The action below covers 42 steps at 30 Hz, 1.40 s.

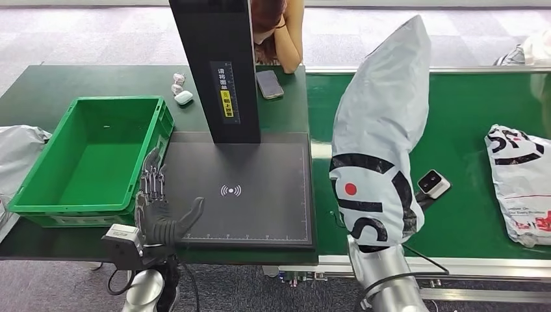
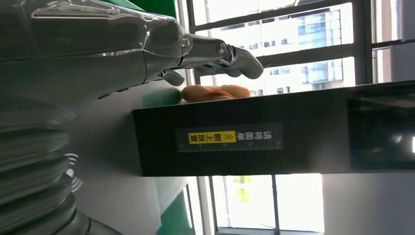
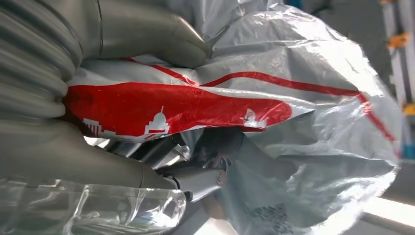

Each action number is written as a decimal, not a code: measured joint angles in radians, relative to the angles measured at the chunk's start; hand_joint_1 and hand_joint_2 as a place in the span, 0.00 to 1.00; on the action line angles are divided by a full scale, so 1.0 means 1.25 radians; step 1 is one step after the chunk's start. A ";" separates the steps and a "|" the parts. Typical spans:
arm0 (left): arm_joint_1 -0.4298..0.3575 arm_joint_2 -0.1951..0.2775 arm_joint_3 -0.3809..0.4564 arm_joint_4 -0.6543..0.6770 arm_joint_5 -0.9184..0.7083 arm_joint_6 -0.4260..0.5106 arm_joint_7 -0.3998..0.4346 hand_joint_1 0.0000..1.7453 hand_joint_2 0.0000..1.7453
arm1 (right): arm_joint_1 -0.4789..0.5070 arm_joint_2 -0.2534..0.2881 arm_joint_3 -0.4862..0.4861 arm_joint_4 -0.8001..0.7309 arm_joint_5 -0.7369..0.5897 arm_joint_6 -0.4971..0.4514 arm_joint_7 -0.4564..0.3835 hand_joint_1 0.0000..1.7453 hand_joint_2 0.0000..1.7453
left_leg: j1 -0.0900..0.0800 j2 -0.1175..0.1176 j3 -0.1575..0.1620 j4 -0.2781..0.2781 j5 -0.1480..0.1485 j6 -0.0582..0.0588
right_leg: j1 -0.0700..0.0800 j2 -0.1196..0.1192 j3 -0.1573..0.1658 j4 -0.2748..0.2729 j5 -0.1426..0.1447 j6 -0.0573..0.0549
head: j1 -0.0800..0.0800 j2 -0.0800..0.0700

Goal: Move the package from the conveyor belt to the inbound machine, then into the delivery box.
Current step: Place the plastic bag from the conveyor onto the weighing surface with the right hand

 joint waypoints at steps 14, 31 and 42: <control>-0.008 -0.002 -0.012 0.017 0.014 0.015 -0.005 0.00 1.00 | -0.133 0.026 0.159 0.241 0.447 -0.567 -0.119 1.00 1.00 | 0.000 0.000 -0.001 0.000 0.000 0.000 | 0.000 0.000 -0.002 0.000 0.000 0.000 | 0.000 0.000; -0.001 -0.001 -0.020 0.044 0.027 0.047 -0.005 0.00 1.00 | -0.141 -0.004 0.442 0.122 1.007 -0.727 -0.193 0.00 1.00 | 0.000 0.001 -0.001 0.000 0.000 0.000 | 0.000 0.001 -0.002 0.000 0.000 0.000 | 0.000 0.000; -0.006 0.018 -0.080 0.058 -0.165 0.056 0.053 0.00 1.00 | -0.065 -0.033 0.415 -0.072 0.923 -0.560 -0.294 0.00 1.00 | 0.000 0.001 -0.001 0.000 0.000 0.000 | 0.000 0.000 -0.002 0.000 0.000 0.000 | 0.000 0.000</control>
